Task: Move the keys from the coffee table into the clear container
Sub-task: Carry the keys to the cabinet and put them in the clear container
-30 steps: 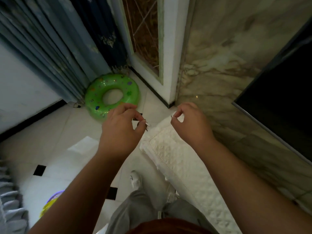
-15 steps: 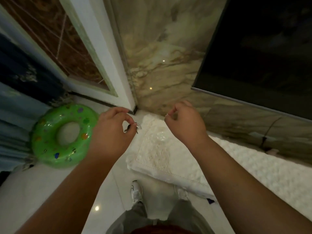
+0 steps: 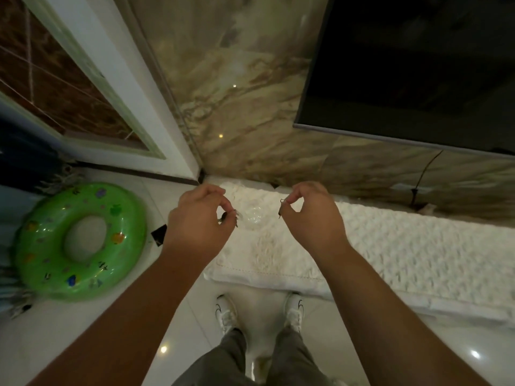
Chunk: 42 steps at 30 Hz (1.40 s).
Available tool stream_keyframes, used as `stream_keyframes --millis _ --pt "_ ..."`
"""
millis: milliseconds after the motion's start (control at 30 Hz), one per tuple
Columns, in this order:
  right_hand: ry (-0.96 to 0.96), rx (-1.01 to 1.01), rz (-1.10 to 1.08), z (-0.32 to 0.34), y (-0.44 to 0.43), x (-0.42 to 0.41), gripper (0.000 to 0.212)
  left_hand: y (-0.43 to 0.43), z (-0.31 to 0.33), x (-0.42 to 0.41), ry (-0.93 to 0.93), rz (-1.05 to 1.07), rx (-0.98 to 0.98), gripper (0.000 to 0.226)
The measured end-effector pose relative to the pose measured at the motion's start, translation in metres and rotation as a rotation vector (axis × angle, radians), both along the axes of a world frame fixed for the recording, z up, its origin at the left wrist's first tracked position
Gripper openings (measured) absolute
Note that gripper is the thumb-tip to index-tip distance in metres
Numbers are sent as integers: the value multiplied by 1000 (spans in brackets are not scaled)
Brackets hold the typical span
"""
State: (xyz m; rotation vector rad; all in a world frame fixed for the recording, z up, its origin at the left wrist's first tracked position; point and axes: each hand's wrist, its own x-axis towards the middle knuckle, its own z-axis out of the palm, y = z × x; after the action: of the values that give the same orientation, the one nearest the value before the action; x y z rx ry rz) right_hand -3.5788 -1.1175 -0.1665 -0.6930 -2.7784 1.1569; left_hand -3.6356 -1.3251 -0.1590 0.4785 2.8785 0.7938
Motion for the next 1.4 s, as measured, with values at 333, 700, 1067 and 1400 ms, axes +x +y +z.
stream_keyframes --millis 333,700,1067,1400 --pt "-61 25 -15 -68 34 -4 8 40 -54 -16 31 101 63 6" --pt "-98 60 22 -155 45 -18 12 56 -143 -31 -37 126 64 9" --pt "-126 18 69 -248 23 -55 11 48 -207 -61 -26 162 68 10" --pt "-147 -3 51 -316 4 -80 11 41 -248 -81 1 140 74 6"
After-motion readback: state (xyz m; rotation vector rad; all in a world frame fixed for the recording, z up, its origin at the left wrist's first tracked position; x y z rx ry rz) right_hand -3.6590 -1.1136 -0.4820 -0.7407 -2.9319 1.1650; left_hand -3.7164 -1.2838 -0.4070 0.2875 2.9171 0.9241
